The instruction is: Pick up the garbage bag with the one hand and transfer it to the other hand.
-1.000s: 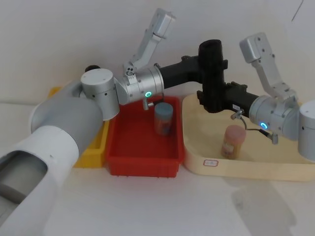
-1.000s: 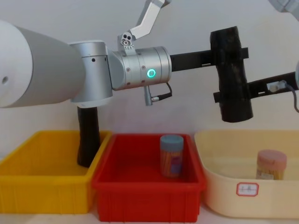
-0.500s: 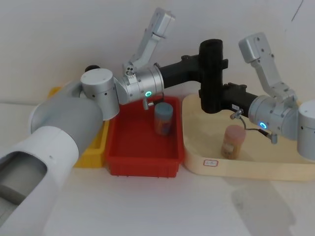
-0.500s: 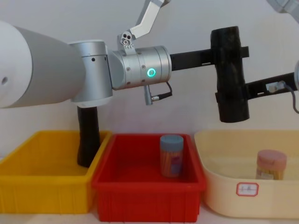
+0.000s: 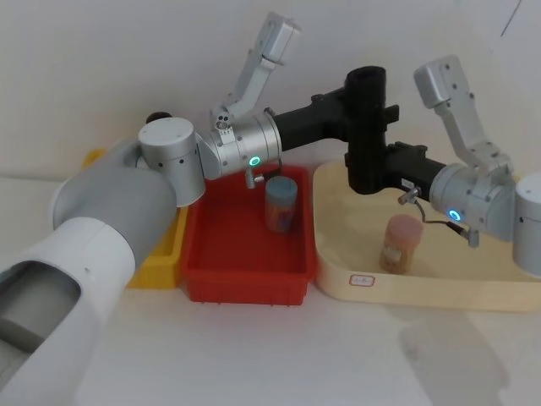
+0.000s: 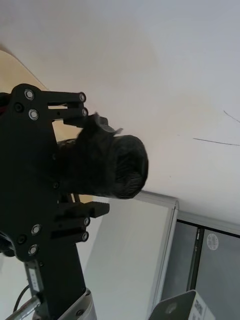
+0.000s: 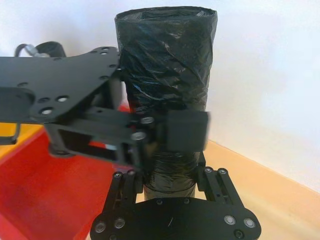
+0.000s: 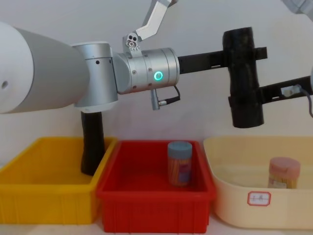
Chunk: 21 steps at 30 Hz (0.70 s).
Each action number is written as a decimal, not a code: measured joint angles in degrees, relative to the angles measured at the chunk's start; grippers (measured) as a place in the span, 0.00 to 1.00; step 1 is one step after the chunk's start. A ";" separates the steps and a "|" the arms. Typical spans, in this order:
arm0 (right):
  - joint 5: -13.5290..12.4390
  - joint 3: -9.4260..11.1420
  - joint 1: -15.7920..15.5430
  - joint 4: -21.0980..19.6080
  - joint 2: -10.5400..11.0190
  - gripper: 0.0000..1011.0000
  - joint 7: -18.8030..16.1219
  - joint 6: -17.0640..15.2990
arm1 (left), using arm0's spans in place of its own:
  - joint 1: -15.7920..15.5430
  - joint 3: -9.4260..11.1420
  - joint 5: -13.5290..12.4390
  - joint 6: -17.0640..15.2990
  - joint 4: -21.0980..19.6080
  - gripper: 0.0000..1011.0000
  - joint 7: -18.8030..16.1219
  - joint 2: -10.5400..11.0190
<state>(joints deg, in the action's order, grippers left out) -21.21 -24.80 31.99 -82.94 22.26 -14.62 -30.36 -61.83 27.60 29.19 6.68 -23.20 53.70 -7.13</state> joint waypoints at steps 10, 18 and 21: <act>-0.18 2.80 -0.90 0.69 -0.12 0.55 2.46 0.18 | 0.03 0.00 -0.01 -0.03 -0.05 0.99 -0.04 0.00; -0.91 6.64 -1.72 2.39 -0.04 0.55 5.12 0.19 | 0.03 0.00 -0.01 -0.03 -0.06 0.99 -0.03 -0.01; -1.26 8.24 -1.92 3.18 0.06 0.55 6.07 0.16 | 0.03 0.00 -0.01 -0.03 -0.05 0.99 -0.03 -0.01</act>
<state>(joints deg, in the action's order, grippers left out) -22.47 -16.56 30.07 -79.77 22.32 -8.54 -30.20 -61.80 27.60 29.17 6.65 -23.26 53.67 -7.14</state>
